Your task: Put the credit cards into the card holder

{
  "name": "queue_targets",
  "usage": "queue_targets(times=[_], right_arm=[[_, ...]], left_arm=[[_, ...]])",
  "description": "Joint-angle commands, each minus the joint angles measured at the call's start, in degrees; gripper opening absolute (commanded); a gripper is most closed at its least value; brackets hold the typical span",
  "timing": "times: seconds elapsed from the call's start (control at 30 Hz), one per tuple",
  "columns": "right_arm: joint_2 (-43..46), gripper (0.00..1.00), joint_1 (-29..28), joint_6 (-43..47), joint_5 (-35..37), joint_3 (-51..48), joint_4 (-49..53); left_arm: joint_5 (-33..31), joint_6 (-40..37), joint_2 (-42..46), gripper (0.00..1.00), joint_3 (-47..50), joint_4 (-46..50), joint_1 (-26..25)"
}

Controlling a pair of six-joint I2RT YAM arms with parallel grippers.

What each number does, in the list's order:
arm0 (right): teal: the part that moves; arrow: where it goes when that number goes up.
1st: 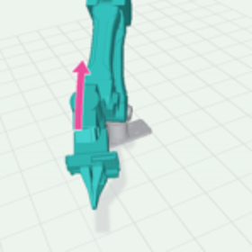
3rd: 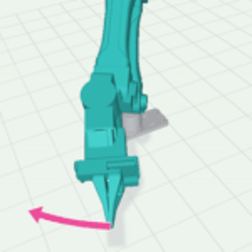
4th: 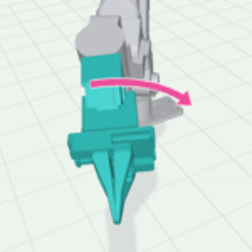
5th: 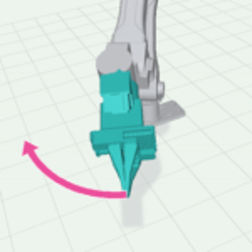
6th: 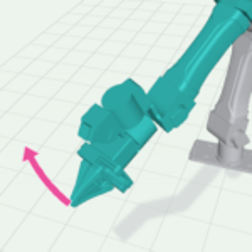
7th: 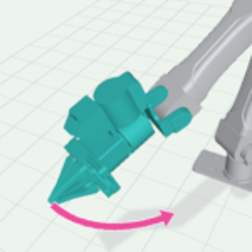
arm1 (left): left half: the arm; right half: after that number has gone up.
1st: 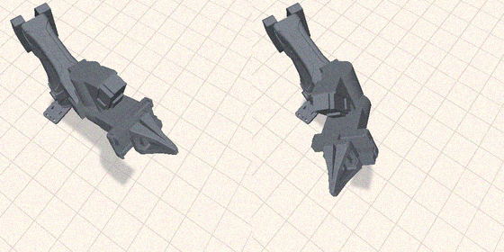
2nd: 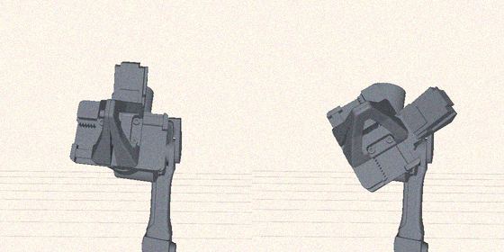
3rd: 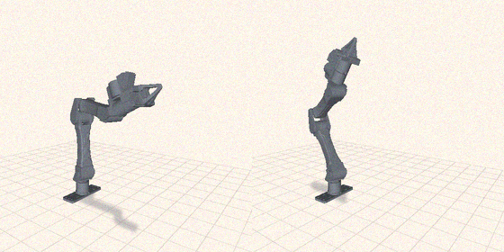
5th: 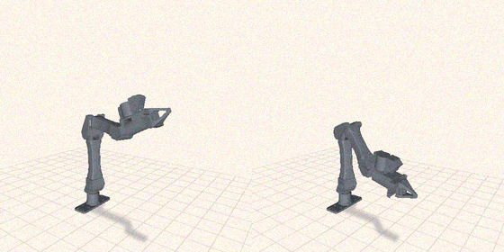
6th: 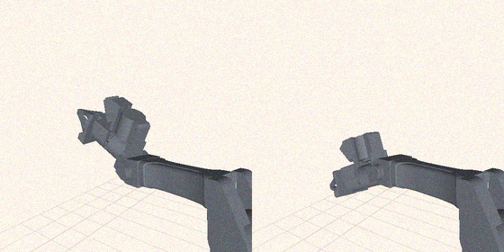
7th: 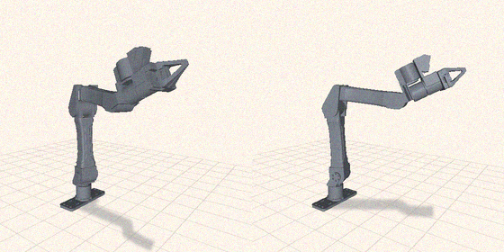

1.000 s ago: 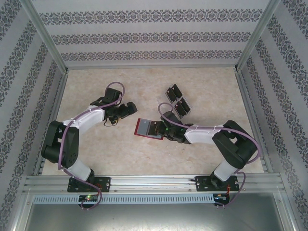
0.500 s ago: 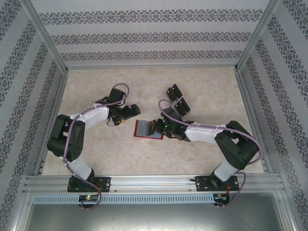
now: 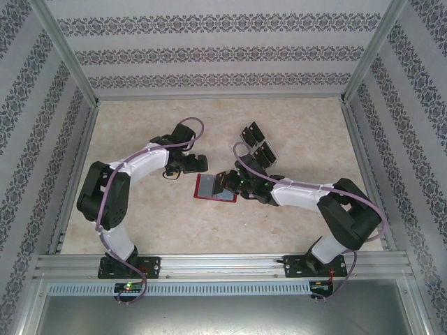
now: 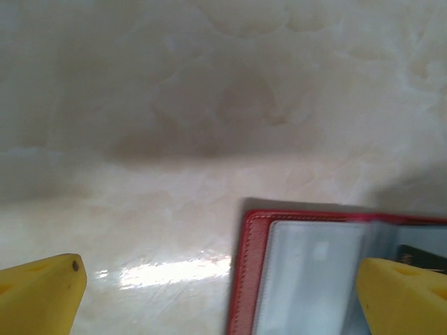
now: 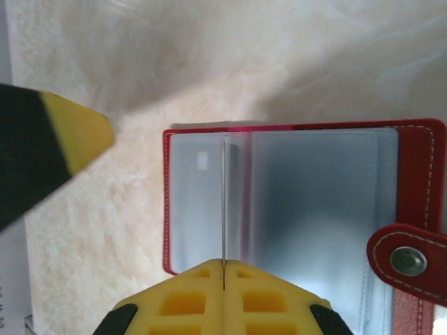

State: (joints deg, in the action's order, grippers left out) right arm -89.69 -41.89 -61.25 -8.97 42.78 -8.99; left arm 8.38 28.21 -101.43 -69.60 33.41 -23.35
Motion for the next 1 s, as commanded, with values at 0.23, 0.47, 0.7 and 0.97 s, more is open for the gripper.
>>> queue_targets(times=[0.23, 0.47, 0.7, 0.97], right_arm=[[-0.4, 0.0, -1.4, -2.1, 1.9, -2.4, -3.7], [-1.4, 0.0, -2.0, -2.6, 2.9, -3.7, -5.0], [-1.8, 0.0, -1.9, -2.6, 3.1, -4.1, -6.2], [-3.1, 0.0, -1.8, -2.5, 3.0, -3.6, -7.1]], left_arm=[[-6.2, -6.6, -4.5, 0.97, -1.9, 6.2, -2.6], [-5.6, -6.7, -5.4, 0.97, -0.3, 4.1, -2.8], [-5.2, -6.2, -5.7, 0.97, 1.1, 3.3, -2.9], [-4.9, -5.9, -5.9, 0.97, 1.8, 2.8, -2.9]])
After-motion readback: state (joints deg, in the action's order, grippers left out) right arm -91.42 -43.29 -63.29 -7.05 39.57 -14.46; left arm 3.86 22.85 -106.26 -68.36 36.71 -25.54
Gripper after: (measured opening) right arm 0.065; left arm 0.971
